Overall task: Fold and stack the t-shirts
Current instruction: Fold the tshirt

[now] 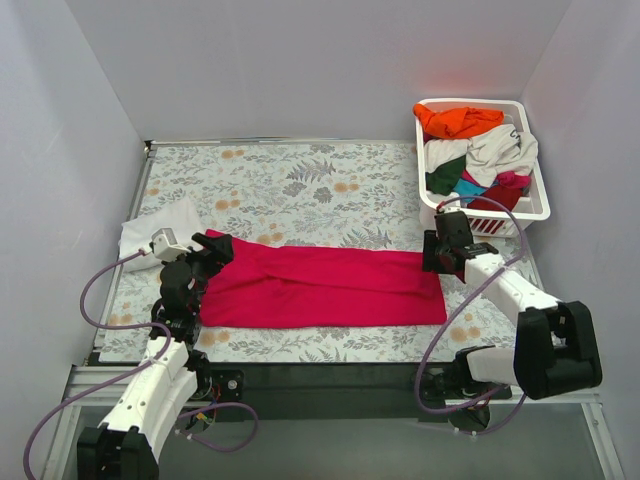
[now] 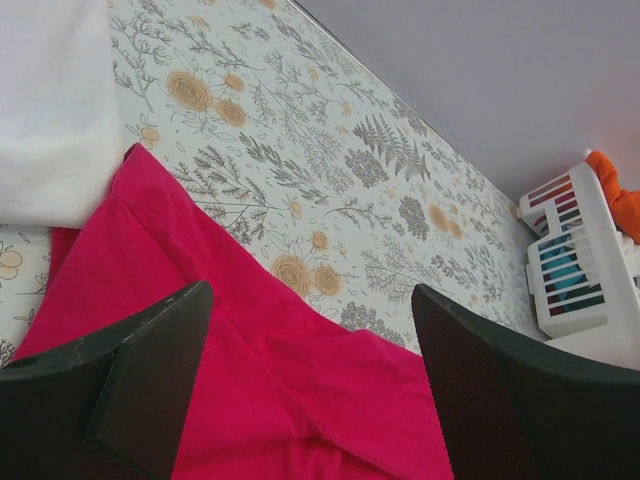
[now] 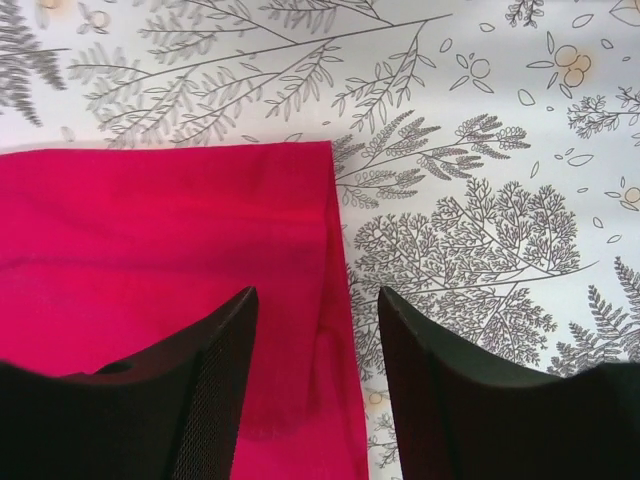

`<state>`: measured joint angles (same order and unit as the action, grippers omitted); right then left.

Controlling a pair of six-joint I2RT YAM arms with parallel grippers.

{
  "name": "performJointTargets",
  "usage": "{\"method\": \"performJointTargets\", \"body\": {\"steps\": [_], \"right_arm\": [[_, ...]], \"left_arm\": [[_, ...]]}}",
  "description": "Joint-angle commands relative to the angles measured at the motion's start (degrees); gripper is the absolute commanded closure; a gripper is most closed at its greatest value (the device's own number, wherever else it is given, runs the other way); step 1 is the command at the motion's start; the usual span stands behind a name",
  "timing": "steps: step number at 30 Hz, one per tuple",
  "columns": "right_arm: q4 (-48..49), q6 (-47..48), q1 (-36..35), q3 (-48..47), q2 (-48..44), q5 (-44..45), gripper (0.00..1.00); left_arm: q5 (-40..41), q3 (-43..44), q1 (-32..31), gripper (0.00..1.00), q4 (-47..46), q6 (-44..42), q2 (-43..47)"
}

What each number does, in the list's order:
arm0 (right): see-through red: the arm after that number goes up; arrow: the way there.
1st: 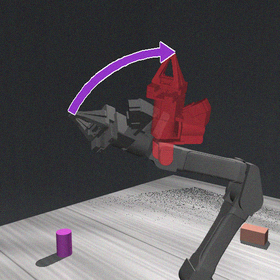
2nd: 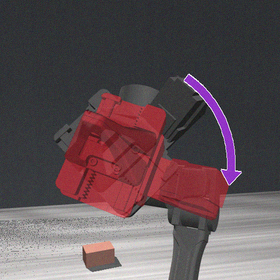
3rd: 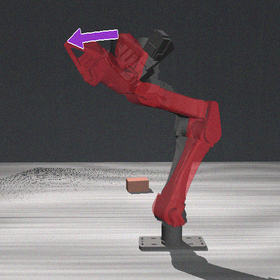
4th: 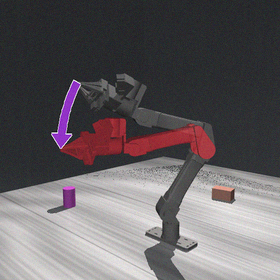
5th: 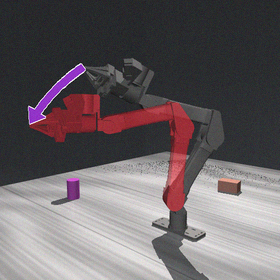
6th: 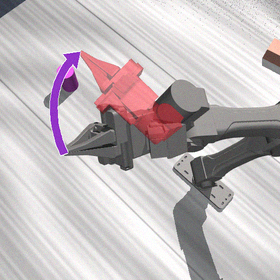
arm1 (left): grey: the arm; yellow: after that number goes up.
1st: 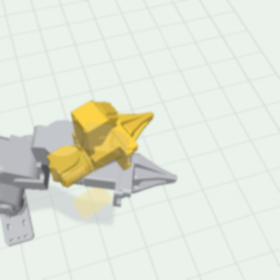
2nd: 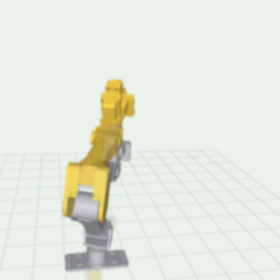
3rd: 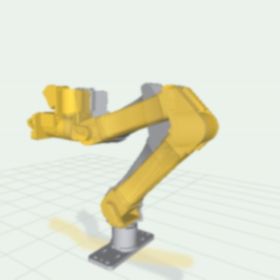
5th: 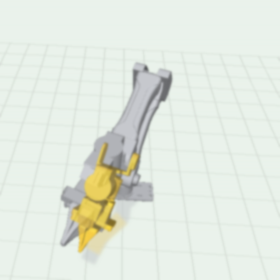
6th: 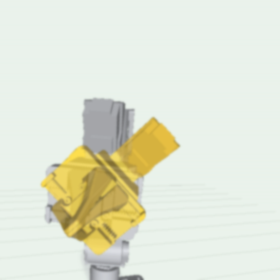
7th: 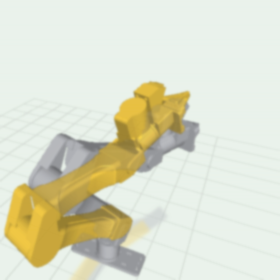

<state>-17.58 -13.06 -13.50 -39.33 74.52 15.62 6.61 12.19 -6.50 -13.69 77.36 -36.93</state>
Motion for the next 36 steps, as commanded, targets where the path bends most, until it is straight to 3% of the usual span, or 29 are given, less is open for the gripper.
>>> {"method": "performJointTargets", "body": {"steps": [1,10,15,28,36], "right_arm": [[-2.1,-1.0,0.3,1.3,-5.8,-4.4,0.53],[-4.4,-3.5,-0.2,5.5,-10.4,-12.3,0.48],[-8.3,-5.7,-5.0,4.4,-9.7,-6.5,0.47],[-13.4,-10.0,-13.5,3.6,-7.8,-1.0,0.46],[-15.3,-12.9,-15.4,3.0,-6.5,5.9,0.47]], "left_arm": [[0.2,1.5,-0.4,0.26,0.7,-0.8,-0.1],[-0.2,1.6,-0.7,0.26,0.7,-0.8,-0.1],[-0.4,1.6,-0.9,0.26,0.8,-0.6,-0.1],[0.1,2.2,-1.2,0.26,1.1,-0.7,-2.7],[0.4,2.1,-1.3,0.26,1.3,-0.9,-2.1]]}}
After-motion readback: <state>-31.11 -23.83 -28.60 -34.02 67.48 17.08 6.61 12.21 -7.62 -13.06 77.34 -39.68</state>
